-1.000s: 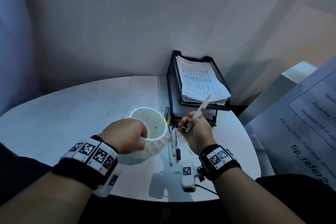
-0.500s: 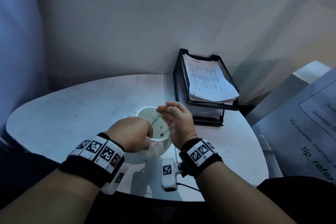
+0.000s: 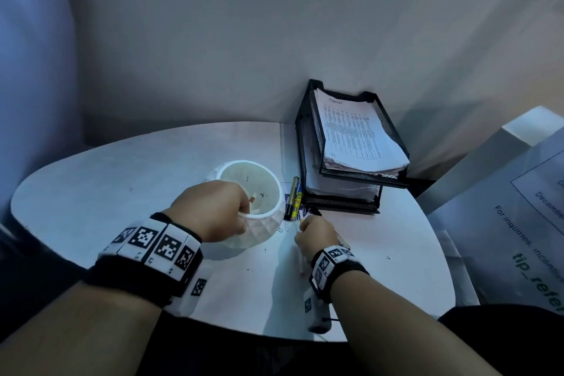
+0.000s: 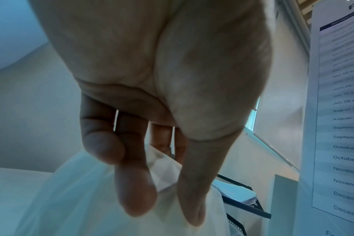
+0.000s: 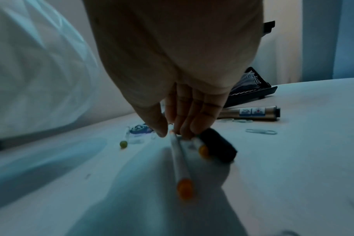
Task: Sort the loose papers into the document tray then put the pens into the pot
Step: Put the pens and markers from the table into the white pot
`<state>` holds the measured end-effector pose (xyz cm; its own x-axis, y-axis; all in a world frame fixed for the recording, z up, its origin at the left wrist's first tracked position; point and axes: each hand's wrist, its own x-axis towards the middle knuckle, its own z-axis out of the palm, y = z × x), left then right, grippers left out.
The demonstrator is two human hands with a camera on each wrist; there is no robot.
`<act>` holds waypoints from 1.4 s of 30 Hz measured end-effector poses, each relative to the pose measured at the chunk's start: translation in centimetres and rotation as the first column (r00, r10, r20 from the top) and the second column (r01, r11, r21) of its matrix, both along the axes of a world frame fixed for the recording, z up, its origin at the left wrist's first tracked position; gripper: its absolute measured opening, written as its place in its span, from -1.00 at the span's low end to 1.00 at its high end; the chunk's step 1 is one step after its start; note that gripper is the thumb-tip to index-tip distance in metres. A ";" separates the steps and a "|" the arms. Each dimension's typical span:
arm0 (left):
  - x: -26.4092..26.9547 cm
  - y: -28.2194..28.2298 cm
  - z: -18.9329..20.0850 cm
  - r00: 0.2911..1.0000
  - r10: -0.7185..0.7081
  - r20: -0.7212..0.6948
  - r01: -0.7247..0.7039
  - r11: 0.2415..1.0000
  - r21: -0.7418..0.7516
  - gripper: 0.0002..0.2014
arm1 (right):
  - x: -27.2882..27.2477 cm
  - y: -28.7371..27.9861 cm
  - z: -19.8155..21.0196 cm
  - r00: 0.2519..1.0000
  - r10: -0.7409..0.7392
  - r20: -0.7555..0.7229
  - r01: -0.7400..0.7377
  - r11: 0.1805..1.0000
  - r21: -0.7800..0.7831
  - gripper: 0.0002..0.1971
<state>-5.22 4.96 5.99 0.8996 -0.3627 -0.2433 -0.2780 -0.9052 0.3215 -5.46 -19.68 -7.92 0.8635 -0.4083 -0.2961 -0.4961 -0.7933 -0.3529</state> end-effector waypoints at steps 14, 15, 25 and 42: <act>1.0 0.5 -0.5 0.999 0.026 -0.026 -0.027 0.999 -0.026 -0.85 | 1.5 -1.0 0.6 0.933 -0.338 0.121 0.308 0.927 0.217 -0.84; 1.0 0.4 -0.5 0.999 0.027 -0.028 -0.027 0.999 -0.028 -0.86 | 1.5 -1.1 0.7 0.934 -0.340 0.105 0.314 0.926 0.209 -0.85; 1.0 0.6 -0.7 0.999 0.033 -0.043 -0.034 0.999 -0.007 -0.82 | 1.0 -1.4 -1.2 0.987 -0.134 -0.092 0.133 0.991 -0.020 -0.86; 0.2 0.3 -0.4 0.998 0.000 -0.058 0.002 0.999 0.047 -0.85 | 5.1 4.5 10.4 0.807 -0.589 0.049 -0.034 0.037 0.999 -0.91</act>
<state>-4.98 5.23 5.59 0.8831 -0.3508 -0.3116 -0.2612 -0.9192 0.2946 -0.34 -15.18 2.46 0.8851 -0.2841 -0.3686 -0.1655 0.5481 -0.8199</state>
